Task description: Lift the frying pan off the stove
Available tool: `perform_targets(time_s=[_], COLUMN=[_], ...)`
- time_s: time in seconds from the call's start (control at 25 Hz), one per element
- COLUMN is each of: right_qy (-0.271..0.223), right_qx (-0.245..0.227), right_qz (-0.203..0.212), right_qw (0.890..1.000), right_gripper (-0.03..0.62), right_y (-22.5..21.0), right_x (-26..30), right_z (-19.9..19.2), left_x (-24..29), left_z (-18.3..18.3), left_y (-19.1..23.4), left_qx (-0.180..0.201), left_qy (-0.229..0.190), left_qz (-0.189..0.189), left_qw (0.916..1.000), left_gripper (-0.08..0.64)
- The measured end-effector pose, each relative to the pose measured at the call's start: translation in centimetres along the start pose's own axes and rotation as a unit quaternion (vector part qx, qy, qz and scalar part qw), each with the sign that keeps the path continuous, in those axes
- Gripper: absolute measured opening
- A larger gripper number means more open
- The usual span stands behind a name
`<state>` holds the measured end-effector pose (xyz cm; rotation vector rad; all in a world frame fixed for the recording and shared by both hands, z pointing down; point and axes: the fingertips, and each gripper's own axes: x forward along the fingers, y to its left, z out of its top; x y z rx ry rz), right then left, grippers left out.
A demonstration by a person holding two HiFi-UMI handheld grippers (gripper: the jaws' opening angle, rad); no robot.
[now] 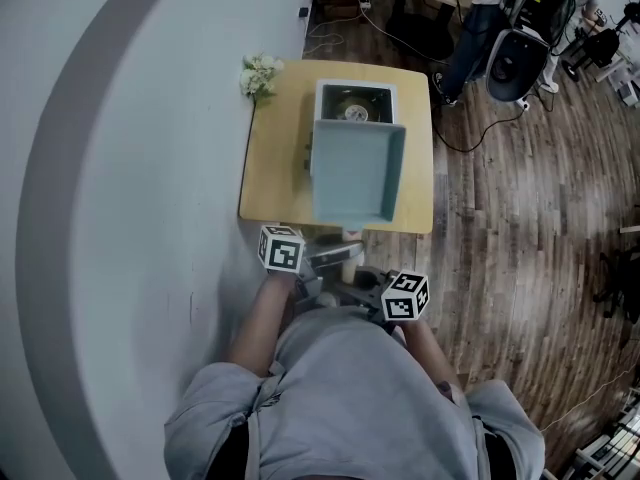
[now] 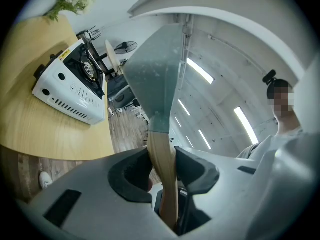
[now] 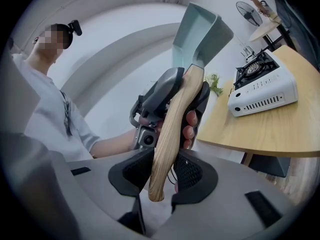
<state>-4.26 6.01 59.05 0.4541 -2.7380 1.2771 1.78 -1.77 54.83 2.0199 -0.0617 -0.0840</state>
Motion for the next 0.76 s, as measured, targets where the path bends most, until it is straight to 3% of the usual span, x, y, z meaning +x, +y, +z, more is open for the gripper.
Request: perform_targets(time_s=[0.76], right_qy=[0.009], right_qx=[-0.008], right_qz=[-0.005], right_qw=[1.0], right_gripper=[0.114], right_y=[0.9], right_x=[-0.3], right_z=[-1.4], left_x=[-0.3], left_z=[-1.5], left_y=[-0.7], left_qx=[0.006], left_qy=[-0.006], left_qz=[-0.004], left_qw=[1.0], left_gripper=[0.13])
